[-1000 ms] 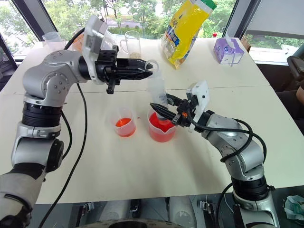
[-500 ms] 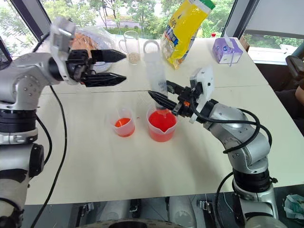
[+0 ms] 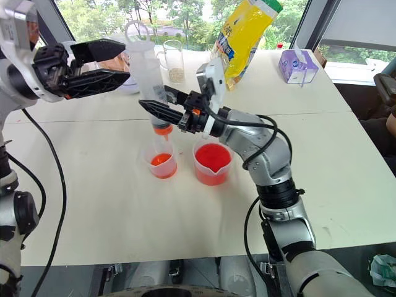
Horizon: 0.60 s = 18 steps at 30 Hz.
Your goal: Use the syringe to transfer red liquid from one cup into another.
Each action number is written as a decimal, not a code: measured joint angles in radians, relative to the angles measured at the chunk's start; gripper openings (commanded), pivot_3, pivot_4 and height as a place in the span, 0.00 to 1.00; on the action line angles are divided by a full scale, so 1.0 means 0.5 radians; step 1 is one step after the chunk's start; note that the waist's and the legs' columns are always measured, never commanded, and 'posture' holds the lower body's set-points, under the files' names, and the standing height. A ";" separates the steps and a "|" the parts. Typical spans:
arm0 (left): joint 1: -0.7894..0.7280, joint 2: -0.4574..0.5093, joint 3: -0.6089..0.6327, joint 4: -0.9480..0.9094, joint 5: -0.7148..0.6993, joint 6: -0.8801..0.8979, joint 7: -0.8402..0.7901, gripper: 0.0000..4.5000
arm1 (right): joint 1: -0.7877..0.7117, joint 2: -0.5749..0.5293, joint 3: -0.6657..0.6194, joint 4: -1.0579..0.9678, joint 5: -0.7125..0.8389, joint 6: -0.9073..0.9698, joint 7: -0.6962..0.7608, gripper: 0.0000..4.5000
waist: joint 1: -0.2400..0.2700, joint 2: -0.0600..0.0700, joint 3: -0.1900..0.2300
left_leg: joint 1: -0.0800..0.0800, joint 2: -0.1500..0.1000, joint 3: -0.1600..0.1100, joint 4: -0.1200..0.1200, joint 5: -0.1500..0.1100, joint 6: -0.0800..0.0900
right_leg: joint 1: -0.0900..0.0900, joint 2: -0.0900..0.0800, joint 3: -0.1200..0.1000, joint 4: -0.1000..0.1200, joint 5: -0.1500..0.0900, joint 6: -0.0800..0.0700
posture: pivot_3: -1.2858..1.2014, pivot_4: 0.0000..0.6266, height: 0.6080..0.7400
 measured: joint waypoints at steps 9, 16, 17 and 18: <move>0.005 0.001 -0.016 -0.024 0.011 -0.036 0.078 0.99 | 0.083 0.075 0.077 0.057 -0.060 -0.046 0.082 0.31 | -0.003 0.000 0.000 | 0.001 0.000 0.000 0.000 0.001 -0.001 | 0.000 0.001 0.000 0.001 0.000 0.000 | 0.52 0.24 1.00; -0.038 -0.051 -0.087 0.009 0.007 -0.049 0.085 0.94 | 0.108 0.083 0.097 0.046 -0.076 -0.020 0.077 0.31 | -0.006 0.000 0.000 | 0.001 0.000 0.000 0.000 0.001 -0.002 | 0.000 0.002 0.000 0.002 0.000 0.000 | 0.52 0.24 1.00; -0.038 -0.051 -0.087 0.009 0.007 -0.049 0.084 0.87 | 0.109 0.083 0.097 0.046 -0.079 -0.016 0.075 0.31 | -0.008 0.000 0.000 | 0.001 0.000 0.000 0.000 0.001 -0.002 | 0.000 0.002 0.000 0.002 0.000 0.000 | 0.52 0.24 1.00; -0.038 -0.051 -0.087 0.009 0.006 -0.049 0.080 0.81 | 0.109 0.083 0.097 0.046 -0.082 -0.013 0.071 0.31 | -0.009 0.000 0.000 | 0.001 0.000 0.000 0.000 0.001 -0.002 | 0.000 0.002 0.000 0.002 0.000 0.000 | 0.52 0.24 1.00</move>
